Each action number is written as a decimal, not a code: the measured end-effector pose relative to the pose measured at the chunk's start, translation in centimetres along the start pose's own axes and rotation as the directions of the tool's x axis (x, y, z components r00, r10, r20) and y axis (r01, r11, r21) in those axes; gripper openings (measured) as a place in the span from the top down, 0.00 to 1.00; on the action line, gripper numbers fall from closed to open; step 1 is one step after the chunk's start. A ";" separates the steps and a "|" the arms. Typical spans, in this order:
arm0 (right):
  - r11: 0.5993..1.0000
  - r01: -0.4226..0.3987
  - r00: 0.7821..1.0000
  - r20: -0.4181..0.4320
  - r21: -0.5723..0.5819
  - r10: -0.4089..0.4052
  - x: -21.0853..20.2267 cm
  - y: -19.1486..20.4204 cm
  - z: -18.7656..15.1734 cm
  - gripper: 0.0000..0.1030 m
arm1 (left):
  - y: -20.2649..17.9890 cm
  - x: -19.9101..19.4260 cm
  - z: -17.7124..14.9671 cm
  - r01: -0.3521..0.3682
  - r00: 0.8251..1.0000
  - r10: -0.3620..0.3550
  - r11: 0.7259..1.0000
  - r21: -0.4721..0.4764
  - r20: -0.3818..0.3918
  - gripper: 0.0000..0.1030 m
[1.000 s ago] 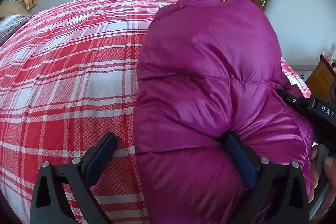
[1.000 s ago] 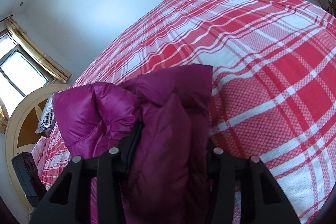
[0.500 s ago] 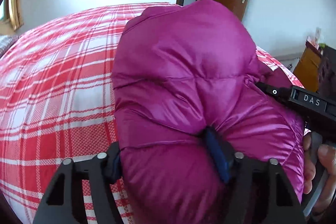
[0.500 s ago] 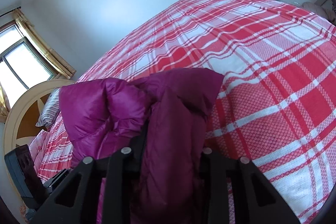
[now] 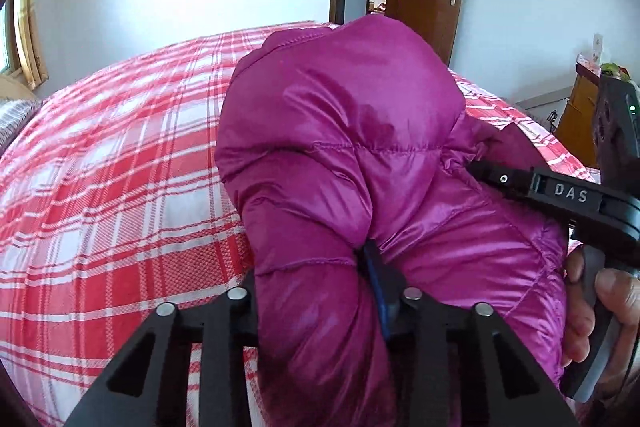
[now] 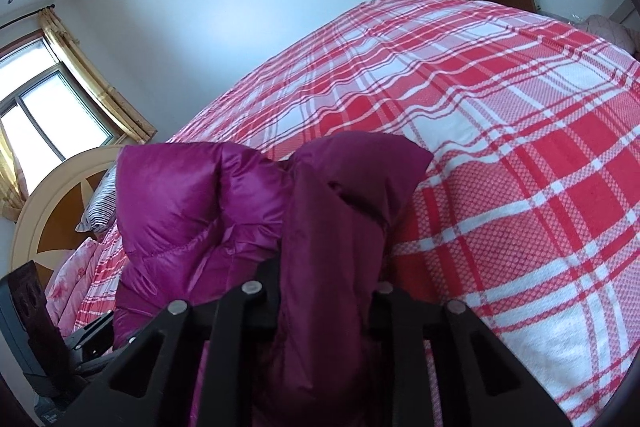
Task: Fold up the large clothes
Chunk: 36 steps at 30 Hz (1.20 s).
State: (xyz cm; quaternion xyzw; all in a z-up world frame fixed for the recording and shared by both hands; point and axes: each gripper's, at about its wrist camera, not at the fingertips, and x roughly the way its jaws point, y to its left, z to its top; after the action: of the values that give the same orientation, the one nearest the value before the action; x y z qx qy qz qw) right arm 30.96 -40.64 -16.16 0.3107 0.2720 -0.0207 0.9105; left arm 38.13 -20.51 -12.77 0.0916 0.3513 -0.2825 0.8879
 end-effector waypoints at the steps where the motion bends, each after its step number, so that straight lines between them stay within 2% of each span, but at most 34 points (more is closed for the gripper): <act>1: 1.000 -0.005 1.000 0.001 0.001 0.005 -0.2 0.0 -0.1 0.77 | -0.2 -0.7 -0.1 -0.006 1.000 0.006 1.000 0.013 0.010 0.66; 8: 0.998 -0.060 0.998 0.001 0.011 0.060 -1.8 0.8 -1.3 0.77 | -0.5 -4.8 -0.8 -0.023 0.998 0.020 0.999 0.042 0.067 0.71; 13: 0.993 -0.115 0.993 -0.005 -0.004 0.115 -2.8 2.8 -2.6 0.78 | 0.5 -8.3 -1.7 -0.047 0.993 0.041 0.998 0.050 0.107 0.72; 19: 0.982 -0.190 0.982 -0.028 -0.020 0.189 -2.6 6.2 -4.3 0.78 | 3.1 -12.5 -3.7 -0.089 0.986 0.091 0.996 -0.014 0.141 0.72; 25: 0.967 -0.244 0.968 -0.087 -0.075 0.237 -1.0 10.8 -5.8 0.78 | 6.2 -15.2 -5.6 -0.118 0.982 0.130 0.989 -0.092 0.139 0.72; 36: 0.929 -0.332 0.936 -0.184 -0.165 0.302 2.6 18.8 -8.1 0.78 | 12.9 -19.3 -9.1 -0.187 0.965 0.221 0.957 -0.222 0.143 0.73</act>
State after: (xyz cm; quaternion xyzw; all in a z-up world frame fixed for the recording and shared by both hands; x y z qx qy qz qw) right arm 33.18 -20.45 -12.35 0.2614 0.2888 0.1775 0.9037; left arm 28.81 1.82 -6.91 0.0110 0.2922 -0.1579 0.9432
